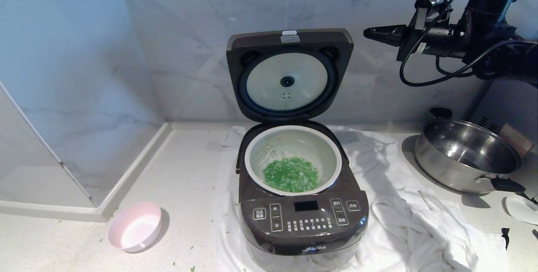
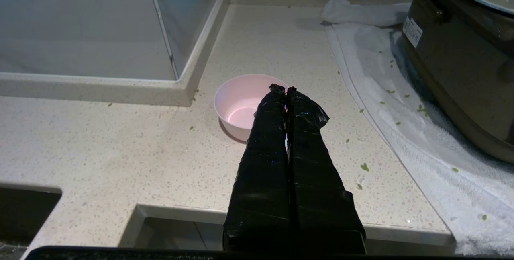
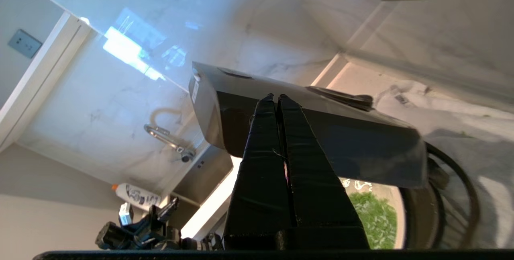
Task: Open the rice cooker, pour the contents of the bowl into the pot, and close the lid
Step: Close the rice cooker
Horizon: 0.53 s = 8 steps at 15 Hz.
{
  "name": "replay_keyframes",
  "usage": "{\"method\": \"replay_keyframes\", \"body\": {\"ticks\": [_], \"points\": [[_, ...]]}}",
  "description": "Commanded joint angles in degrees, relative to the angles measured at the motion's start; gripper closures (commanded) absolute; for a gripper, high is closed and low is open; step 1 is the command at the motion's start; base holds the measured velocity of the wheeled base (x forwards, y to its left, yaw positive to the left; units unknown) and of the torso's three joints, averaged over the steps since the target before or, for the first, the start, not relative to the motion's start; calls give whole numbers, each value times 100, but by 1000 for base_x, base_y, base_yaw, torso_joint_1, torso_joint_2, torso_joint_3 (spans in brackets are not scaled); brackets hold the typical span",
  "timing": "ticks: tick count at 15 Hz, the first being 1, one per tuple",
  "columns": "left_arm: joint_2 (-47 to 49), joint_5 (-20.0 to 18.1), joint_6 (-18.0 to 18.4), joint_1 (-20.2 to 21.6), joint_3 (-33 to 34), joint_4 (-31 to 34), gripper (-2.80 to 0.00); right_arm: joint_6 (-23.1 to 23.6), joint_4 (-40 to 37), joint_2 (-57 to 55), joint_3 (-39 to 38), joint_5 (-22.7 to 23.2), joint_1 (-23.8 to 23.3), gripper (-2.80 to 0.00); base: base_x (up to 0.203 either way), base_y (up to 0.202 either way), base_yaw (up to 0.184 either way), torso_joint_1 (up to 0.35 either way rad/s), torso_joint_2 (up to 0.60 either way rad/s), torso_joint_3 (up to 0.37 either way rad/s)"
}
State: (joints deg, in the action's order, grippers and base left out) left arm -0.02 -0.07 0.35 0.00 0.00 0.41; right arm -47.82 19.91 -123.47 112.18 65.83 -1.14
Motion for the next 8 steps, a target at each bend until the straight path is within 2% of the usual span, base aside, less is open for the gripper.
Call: {"method": "replay_keyframes", "body": {"ticks": [1,8], "points": [[2,-1,0,0,9,2,0,-25,38,-130,6,35,101,0,0,0,0,0,0,0],[2,-1,-9,0,9,2,0,-25,167,-300,-3,35,421,0,0,0,0,0,0,0]]}}
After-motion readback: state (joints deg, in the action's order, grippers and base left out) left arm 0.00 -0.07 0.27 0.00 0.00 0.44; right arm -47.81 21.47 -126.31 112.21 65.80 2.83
